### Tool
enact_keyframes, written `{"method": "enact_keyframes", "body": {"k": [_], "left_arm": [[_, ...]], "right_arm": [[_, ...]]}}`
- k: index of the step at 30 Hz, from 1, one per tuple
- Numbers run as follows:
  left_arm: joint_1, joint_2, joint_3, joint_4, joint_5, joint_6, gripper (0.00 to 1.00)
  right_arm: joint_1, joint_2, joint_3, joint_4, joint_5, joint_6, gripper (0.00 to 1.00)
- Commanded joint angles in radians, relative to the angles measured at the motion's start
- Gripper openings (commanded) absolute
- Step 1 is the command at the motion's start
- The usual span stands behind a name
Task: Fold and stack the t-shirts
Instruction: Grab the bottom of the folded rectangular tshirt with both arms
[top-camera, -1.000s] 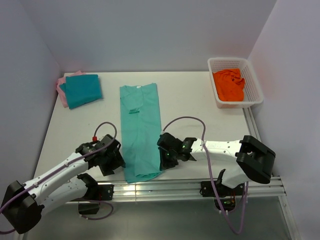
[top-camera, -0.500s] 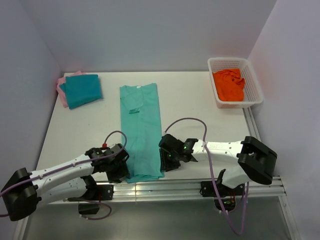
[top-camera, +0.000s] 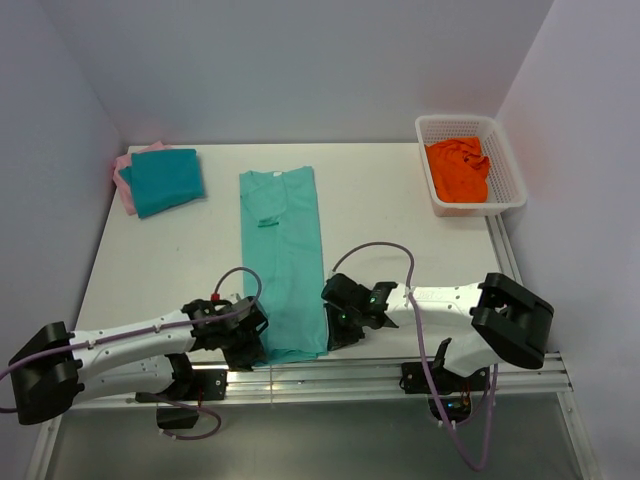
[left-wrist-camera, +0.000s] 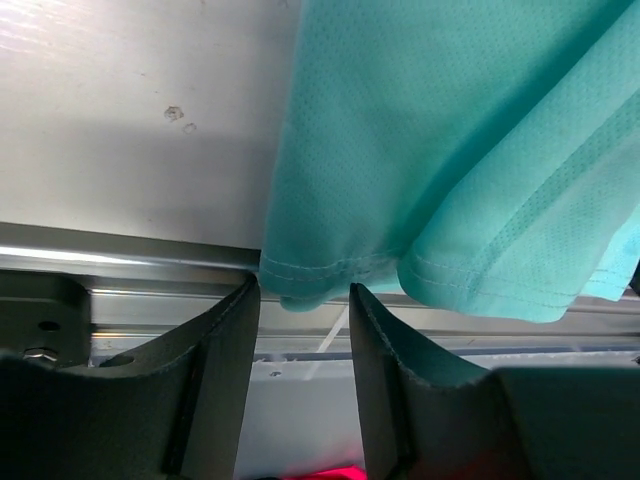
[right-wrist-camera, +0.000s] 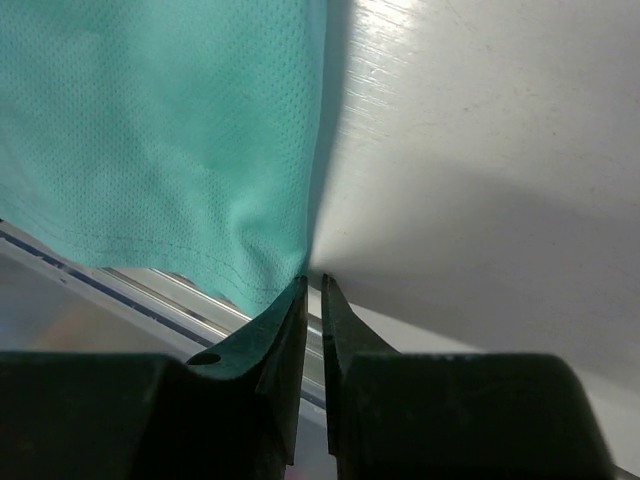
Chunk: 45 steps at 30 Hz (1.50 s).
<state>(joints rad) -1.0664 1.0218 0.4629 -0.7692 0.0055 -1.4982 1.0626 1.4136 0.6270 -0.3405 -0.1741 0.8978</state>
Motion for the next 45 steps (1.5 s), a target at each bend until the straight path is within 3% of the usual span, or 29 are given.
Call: {"method": "enact_keyframes", "body": {"k": [1,7,12,35,45], "left_arm": [[-0.006,-0.015,-0.012,-0.024,-0.097,-0.045,0.46],[-0.007,-0.081,0.089,-0.123,-0.142,-0.034,0.50],[-0.007,-0.085,0.117,-0.154,-0.159,-0.027,0.50],[-0.007,-0.071,-0.010,-0.073,-0.168,-0.059,0.49],[-0.007,-0.092,0.020,-0.096,-0.188,-0.048,0.47]], "right_arm": [[0.005,-0.002,-0.010,0.021,0.005,-0.008,0.19],[0.005,-0.096,-0.001,-0.044,0.031,0.001,0.44],[0.004,-0.146,-0.001,-0.081,0.045,-0.003,0.45],[0.002,0.030,0.020,0.029,-0.021,-0.020,0.43],[0.002,-0.085,-0.016,-0.012,0.019,-0.005,0.42]]}}
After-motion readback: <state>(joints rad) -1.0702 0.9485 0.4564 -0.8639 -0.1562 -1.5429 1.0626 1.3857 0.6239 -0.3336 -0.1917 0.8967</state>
